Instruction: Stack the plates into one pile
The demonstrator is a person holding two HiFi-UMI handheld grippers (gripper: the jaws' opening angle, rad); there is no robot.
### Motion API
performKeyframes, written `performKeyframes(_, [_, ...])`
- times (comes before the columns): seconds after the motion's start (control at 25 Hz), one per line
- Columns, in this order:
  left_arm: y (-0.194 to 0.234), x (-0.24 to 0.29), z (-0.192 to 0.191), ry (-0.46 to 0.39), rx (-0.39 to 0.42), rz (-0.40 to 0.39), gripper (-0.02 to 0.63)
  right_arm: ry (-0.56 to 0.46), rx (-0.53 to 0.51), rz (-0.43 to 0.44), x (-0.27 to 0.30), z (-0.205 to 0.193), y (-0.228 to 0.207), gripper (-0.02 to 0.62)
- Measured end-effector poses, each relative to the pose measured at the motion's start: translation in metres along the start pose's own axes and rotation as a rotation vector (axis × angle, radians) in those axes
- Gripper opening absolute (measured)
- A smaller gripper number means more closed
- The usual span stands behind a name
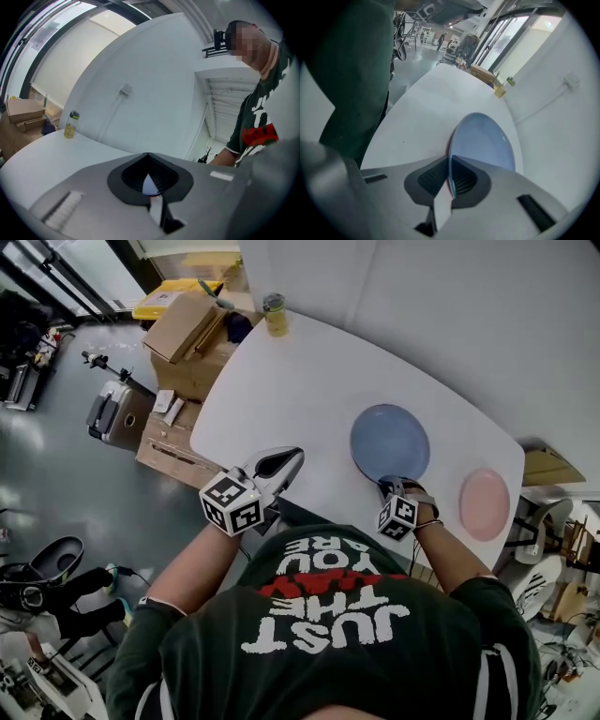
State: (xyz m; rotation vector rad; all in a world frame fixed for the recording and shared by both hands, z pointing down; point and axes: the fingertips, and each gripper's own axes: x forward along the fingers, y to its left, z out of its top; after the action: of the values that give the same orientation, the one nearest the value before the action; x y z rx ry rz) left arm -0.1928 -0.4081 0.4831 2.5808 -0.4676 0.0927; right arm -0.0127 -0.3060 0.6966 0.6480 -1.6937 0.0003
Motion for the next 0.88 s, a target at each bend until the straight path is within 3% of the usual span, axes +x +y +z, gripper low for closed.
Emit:
performKeyframes(0.12, [0.003,-0.006,-0.002,0.000,-0.008,0.016,0.002,-0.029,0.052,0.058,0.002,0.003,0.002,0.017])
performKeyframes(0.24, [0.008,-0.008,-0.003,-0.001,-0.017,0.024,0.002,-0.103,0.173,0.162,-0.003,0.012,-0.001,0.020])
performKeyframes(0.36, [0.010,-0.009,-0.004,-0.001,-0.023,0.019,0.003,-0.214,0.376,0.273,-0.015,0.026,-0.009,0.142])
performKeyframes(0.44, [0.008,-0.011,-0.005,0.000,-0.020,0.010,0.002,-0.301,0.512,0.300,-0.027,0.034,-0.023,0.158])
performKeyframes(0.68, [0.009,-0.021,-0.001,-0.007,-0.014,-0.023,0.002,-0.590,0.818,0.183,-0.065,0.066,-0.089,0.138])
performKeyframes(0.88, [0.018,-0.021,-0.003,0.002,-0.017,-0.040,0.002,-0.703,0.939,0.029,-0.089,0.082,-0.127,0.027])
